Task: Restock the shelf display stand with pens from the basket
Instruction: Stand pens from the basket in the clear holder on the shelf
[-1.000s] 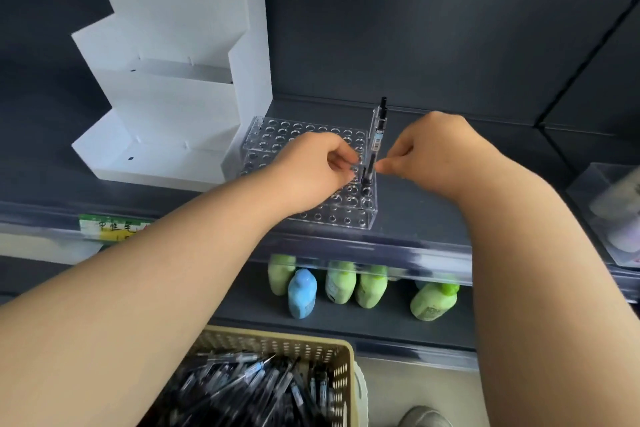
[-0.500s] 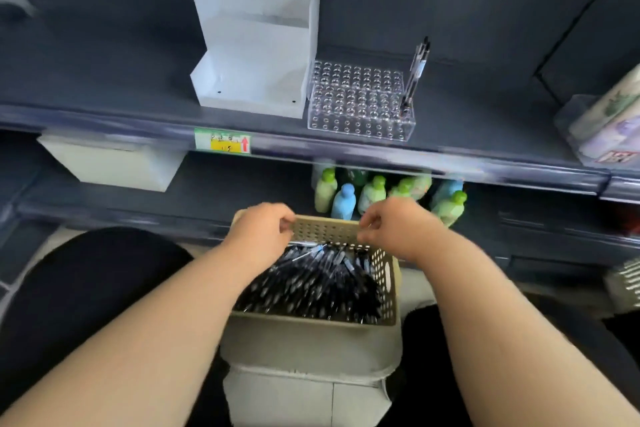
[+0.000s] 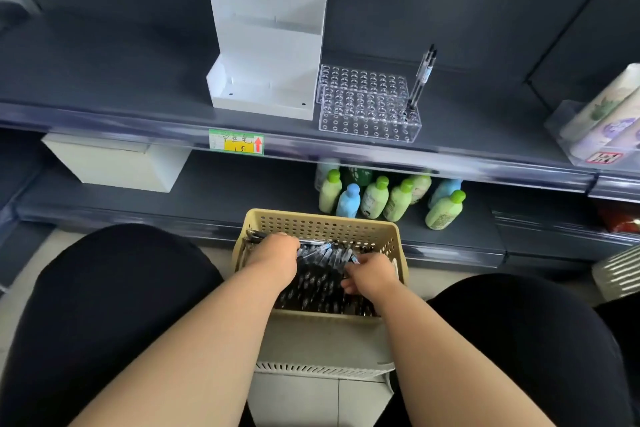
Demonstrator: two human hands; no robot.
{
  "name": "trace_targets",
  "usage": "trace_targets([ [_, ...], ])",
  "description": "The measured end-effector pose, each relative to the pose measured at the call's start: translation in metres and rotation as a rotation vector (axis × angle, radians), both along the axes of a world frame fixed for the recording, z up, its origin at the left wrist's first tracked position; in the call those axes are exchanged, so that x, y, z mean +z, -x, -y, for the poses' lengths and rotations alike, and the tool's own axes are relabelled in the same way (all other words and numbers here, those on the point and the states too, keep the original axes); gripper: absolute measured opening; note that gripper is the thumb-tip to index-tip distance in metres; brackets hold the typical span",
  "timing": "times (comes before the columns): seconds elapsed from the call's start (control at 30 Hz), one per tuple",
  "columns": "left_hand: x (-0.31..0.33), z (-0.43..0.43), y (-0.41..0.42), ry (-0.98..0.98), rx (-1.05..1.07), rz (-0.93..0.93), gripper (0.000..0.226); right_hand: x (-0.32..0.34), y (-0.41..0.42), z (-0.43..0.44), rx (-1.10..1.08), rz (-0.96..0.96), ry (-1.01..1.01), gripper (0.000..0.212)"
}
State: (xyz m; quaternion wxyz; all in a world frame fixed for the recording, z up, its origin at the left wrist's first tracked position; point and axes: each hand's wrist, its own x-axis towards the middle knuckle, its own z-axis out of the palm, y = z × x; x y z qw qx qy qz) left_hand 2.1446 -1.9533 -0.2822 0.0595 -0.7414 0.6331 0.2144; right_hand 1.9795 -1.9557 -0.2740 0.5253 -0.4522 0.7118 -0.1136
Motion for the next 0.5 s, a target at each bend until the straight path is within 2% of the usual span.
trace_targets([
  [0.2,-0.012,0.009,0.014,-0.034,-0.08,0.092,0.023,-0.022,-0.011,0.018,-0.086,-0.101,-0.072,0.013],
  [0.37,-0.022,0.019,0.024,-0.129,-0.072,0.172,0.035,-0.042,-0.02,0.032,0.046,-0.232,-0.059,0.031],
  [0.5,-0.021,0.019,0.028,-0.175,-0.056,0.187,0.043,-0.046,-0.017,0.037,0.016,-0.178,-0.101,0.04],
])
